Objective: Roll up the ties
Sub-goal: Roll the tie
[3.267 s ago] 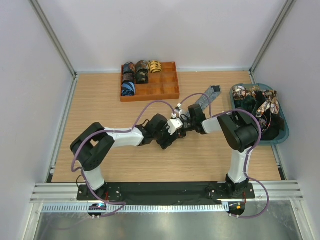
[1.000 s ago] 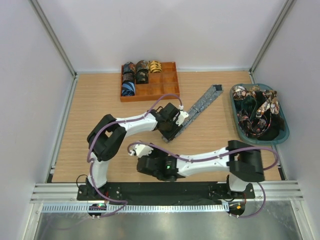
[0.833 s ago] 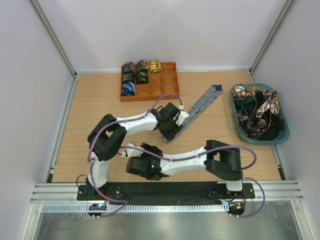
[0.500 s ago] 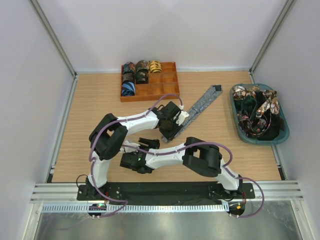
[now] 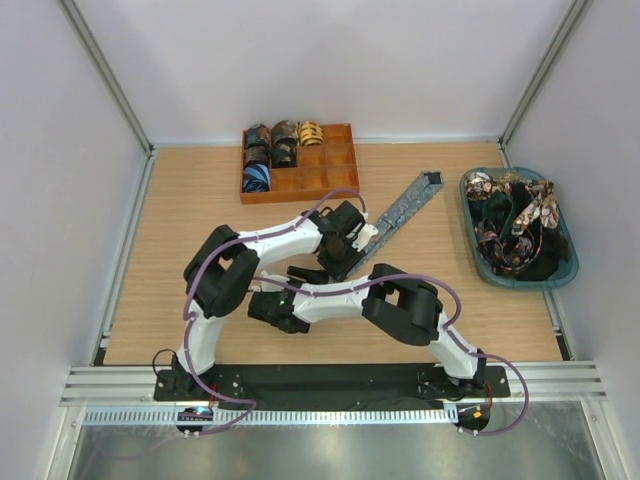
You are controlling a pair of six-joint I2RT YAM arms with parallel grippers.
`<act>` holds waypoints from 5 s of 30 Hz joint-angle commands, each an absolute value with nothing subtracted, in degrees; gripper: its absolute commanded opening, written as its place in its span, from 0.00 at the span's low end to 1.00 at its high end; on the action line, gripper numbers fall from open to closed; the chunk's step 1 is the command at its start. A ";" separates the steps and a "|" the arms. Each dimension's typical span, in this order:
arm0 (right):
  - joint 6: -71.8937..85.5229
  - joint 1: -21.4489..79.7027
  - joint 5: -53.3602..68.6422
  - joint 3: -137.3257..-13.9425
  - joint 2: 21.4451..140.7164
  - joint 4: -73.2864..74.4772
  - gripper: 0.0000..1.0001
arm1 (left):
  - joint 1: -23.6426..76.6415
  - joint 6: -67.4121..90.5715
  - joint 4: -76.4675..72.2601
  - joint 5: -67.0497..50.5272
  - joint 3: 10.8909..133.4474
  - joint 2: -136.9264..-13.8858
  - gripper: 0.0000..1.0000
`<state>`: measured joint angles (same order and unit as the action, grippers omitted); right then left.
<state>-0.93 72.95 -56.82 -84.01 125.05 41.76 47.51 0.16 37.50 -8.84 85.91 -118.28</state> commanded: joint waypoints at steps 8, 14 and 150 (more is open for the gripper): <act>-1.14 70.67 -58.26 -84.64 130.34 44.56 0.57 | 47.29 2.02 52.03 -9.84 86.40 -123.84 0.23; 1.48 69.96 -61.08 -85.95 133.32 47.37 0.49 | 47.28 2.02 53.00 -9.84 86.13 -124.45 0.22; 30.15 28.04 56.25 -50.54 112.68 -19.78 0.33 | 47.46 -6.51 2.37 -7.65 49.40 -99.14 0.39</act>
